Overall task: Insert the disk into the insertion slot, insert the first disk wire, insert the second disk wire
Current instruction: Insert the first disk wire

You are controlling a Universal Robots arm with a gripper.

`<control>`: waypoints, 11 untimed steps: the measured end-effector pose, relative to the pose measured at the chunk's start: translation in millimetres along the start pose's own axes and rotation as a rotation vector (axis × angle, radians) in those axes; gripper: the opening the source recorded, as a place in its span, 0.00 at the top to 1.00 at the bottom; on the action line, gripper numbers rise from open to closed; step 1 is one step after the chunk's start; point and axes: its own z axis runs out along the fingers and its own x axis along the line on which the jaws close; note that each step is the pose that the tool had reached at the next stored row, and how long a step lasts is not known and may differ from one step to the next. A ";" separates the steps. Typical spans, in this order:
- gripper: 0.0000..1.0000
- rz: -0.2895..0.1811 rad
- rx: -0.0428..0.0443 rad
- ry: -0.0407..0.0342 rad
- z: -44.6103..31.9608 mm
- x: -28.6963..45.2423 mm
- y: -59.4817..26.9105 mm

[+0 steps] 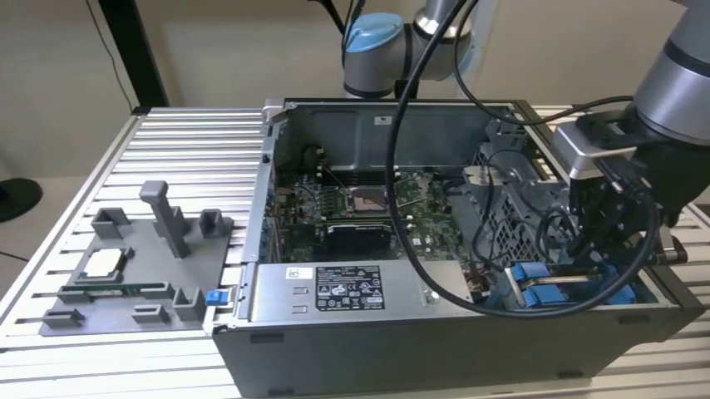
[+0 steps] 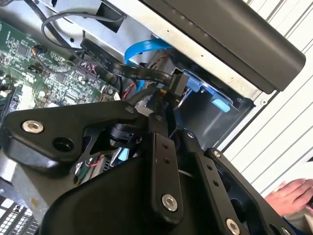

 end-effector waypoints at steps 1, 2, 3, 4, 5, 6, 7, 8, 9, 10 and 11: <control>1.00 0.000 0.0003 -0.0001 0.1 -0.3 0.0; 1.00 0.000 0.0006 0.0000 0.2 -0.4 0.0; 1.00 0.000 0.0010 0.0000 0.3 -0.6 0.1; 1.00 0.000 0.0013 0.0000 0.4 -0.9 0.0; 1.00 0.000 0.0017 0.0001 0.6 -1.0 0.1; 1.00 0.000 0.0020 0.0001 0.7 -1.2 0.1; 1.00 0.000 0.0023 0.0001 0.9 -1.3 0.1; 1.00 0.000 0.0025 0.0001 1.2 -1.3 0.1; 1.00 0.000 0.0027 0.0003 1.5 -1.4 0.2; 1.00 0.001 0.0029 0.0002 1.9 -1.4 0.2; 1.00 0.001 0.0031 0.0002 2.3 -1.4 0.2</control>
